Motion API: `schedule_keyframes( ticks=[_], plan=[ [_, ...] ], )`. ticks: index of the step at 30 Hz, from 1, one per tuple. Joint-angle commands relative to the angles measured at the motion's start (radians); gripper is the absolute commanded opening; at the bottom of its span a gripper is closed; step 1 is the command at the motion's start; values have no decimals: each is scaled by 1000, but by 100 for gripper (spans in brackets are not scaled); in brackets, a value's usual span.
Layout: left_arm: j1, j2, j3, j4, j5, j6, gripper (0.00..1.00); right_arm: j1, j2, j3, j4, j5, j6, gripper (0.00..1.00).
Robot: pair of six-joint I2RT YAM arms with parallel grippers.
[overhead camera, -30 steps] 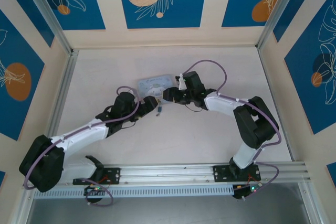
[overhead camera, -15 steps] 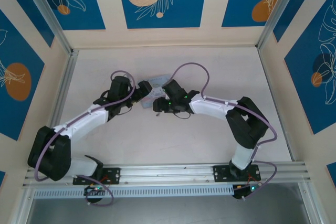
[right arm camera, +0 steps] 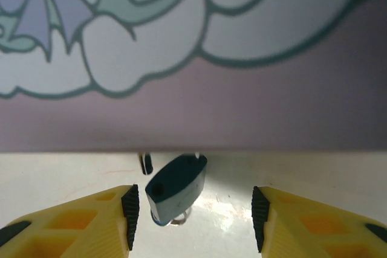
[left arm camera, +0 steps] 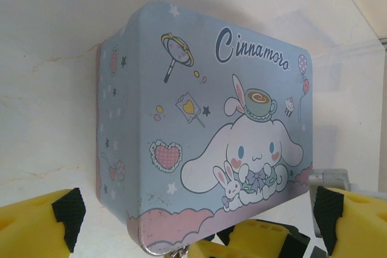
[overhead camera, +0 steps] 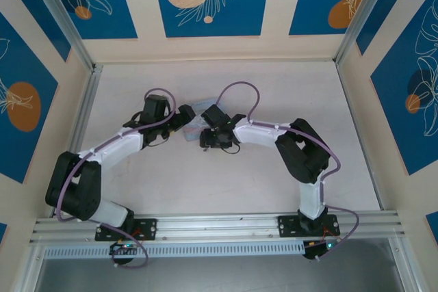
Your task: Unlock the padlock with the key
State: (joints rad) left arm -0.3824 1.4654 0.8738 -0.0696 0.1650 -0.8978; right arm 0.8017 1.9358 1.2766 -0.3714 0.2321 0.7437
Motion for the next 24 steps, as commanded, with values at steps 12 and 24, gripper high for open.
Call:
schedule_keyframes(
  ticks=[12, 24],
  plan=[
    [13, 112, 33, -46, 35, 90, 98, 1, -34, -37, -20, 13, 14, 1],
    [-13, 193, 23, -113, 0, 130, 96, -108, -144, -289, 370, -245, 174, 0]
  ],
)
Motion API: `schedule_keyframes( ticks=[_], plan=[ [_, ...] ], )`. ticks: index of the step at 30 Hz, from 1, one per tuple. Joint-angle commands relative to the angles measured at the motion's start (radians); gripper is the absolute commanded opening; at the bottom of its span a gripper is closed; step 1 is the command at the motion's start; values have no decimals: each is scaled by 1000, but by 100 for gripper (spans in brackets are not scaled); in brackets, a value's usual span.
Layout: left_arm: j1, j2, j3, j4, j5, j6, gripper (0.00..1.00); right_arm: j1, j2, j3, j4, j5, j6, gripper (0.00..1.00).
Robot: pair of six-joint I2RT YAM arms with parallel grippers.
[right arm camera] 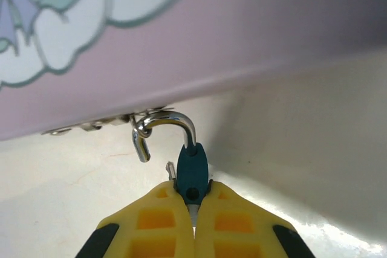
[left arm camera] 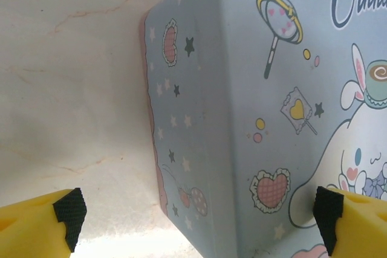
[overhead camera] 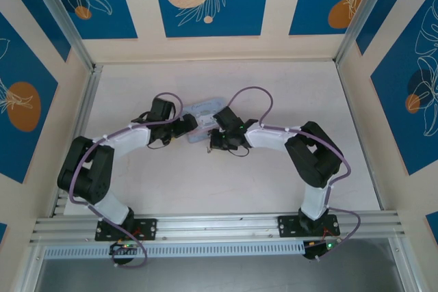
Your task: Unlock the padlock with the key
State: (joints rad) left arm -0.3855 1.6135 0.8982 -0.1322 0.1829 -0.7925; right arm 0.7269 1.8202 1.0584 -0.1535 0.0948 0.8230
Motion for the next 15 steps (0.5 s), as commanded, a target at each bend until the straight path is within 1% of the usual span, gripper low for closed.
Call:
schedule_keyframes(
  ticks=[1, 4, 7, 11, 15],
  plan=[
    [-13, 52, -7, -48, -17, 20, 96, -47, -31, -104, 232, -148, 132, 0],
    [-21, 70, -19, -46, -17, 8, 95, -88, -23, -205, 462, -233, 251, 0],
    [-26, 81, -38, -31, -13, -8, 95, -115, 3, -255, 615, -274, 335, 0],
    [-30, 96, -51, -18, -7, -20, 94, -129, 29, -272, 731, -276, 410, 0],
    [-35, 108, -58, -15, -8, -27, 93, -139, 62, -273, 850, -241, 517, 0]
  ],
)
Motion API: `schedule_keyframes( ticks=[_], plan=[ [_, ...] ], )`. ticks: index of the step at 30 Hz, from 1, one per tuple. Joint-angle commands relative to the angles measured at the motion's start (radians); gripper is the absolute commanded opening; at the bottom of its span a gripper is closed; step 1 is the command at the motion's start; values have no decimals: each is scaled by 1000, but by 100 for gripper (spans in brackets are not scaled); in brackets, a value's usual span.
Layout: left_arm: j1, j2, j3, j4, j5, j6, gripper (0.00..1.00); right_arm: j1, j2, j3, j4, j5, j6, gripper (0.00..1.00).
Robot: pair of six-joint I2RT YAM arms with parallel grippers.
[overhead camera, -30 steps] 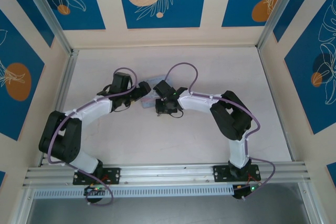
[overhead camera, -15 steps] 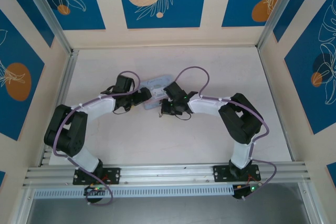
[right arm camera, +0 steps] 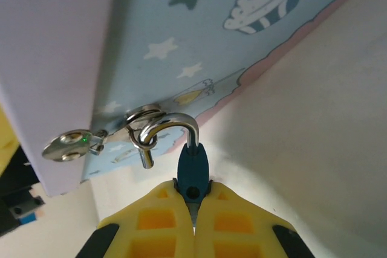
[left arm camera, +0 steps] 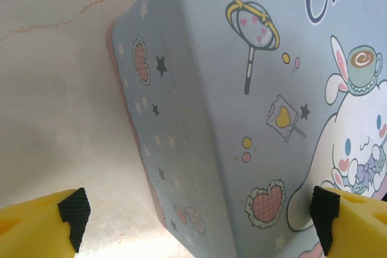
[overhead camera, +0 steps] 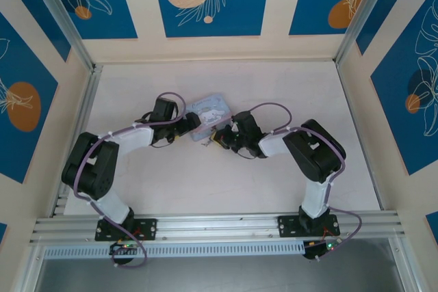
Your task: Unlock the padlock with the key
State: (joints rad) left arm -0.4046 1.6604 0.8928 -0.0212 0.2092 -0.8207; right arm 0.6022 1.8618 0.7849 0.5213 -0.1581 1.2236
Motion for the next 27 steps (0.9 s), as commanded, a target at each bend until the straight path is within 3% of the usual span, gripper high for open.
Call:
schedule_keyframes(
  ticks=[1, 4, 12, 20, 24, 27],
  plan=[
    [-17, 65, -52, -126, -36, 1, 93, -18, 29, 0, 205, 30, 143, 0],
    [-17, 74, -52, -129, -40, -2, 93, -39, 47, 13, 251, 66, 189, 0],
    [-19, 123, -34, -109, -22, -31, 93, -206, -18, 87, 33, 5, 69, 0],
    [-23, 15, -10, -120, -33, 13, 100, -306, -178, -61, -119, -31, -47, 0],
    [-22, -114, 17, -211, -99, 60, 100, -368, -277, -162, -170, -37, -83, 45],
    [-20, -221, 43, -294, -165, 95, 100, -418, -377, -201, -242, -52, -118, 62]
  ],
)
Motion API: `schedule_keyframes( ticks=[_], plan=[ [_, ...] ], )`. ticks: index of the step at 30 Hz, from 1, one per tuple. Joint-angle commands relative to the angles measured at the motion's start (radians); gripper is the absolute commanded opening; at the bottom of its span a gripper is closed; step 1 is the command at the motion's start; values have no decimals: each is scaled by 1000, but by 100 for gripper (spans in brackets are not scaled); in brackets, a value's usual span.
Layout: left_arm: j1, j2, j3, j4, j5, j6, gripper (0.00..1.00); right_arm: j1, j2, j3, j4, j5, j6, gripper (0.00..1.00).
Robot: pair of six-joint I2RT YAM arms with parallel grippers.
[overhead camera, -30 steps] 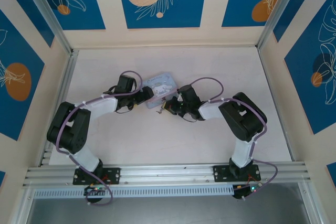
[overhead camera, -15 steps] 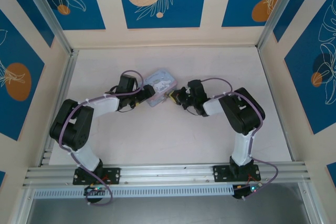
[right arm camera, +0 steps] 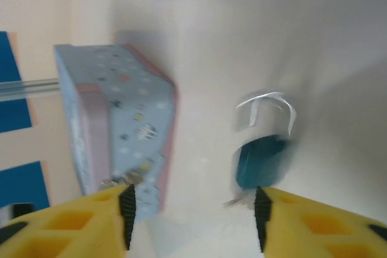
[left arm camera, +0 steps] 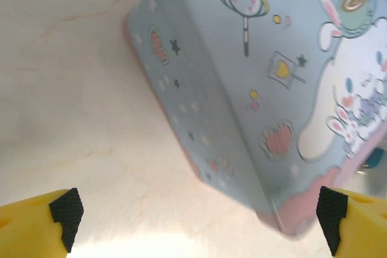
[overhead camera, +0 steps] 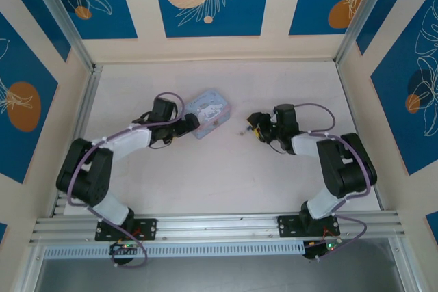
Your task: Unlock the padlock with the key
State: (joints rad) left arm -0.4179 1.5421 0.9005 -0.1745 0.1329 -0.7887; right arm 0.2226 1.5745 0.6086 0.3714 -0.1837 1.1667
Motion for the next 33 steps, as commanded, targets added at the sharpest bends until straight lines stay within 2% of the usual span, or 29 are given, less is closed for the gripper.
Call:
schedule_keyframes(
  ticks=[1, 5, 7, 9, 12, 13, 15, 17, 20, 24, 27, 28, 29, 30, 31, 32, 33],
  plan=[
    [-4, -132, 44, -167, -113, 76, 100, -52, -124, -27, -132, -28, -82, 66],
    [16, -259, 95, -307, -273, 164, 100, -113, -292, 3, -361, 9, -200, 88],
    [38, -320, 97, -341, -368, 206, 100, -141, -362, 40, -464, 49, -269, 90],
    [62, -379, 83, -343, -492, 258, 100, -157, -413, 93, -581, 152, -345, 92],
    [70, -470, -32, -183, -715, 398, 100, -157, -446, 139, -665, 361, -438, 92],
    [72, -499, -92, -83, -767, 463, 100, -155, -456, 131, -649, 445, -457, 93],
    [82, -543, -237, 157, -842, 606, 100, -153, -475, 67, -536, 617, -501, 100],
    [109, -544, -329, 284, -822, 702, 100, -154, -473, 10, -422, 719, -592, 100],
    [145, -481, -441, 470, -848, 733, 100, -160, -429, -39, -294, 779, -724, 100],
    [203, -336, -491, 701, -726, 756, 100, -171, -331, -118, -49, 780, -832, 99],
    [220, -211, -546, 903, -647, 782, 100, -189, -238, -181, 190, 721, -899, 100],
    [224, -182, -557, 965, -625, 800, 100, -198, -232, -193, 250, 649, -935, 100],
    [229, -178, -550, 951, -582, 811, 100, -208, -201, -209, 339, 592, -956, 100],
    [253, -153, -552, 982, -514, 818, 100, -216, -159, -206, 350, 544, -956, 100],
    [266, -121, -560, 1028, -480, 821, 100, -215, -104, -228, 479, 483, -990, 100],
    [282, -79, -561, 1063, -445, 810, 100, -205, -82, -217, 447, 384, -1042, 99],
    [292, -33, -552, 1084, -402, 814, 100, -189, -16, -230, 576, 383, -1062, 100]
  ],
)
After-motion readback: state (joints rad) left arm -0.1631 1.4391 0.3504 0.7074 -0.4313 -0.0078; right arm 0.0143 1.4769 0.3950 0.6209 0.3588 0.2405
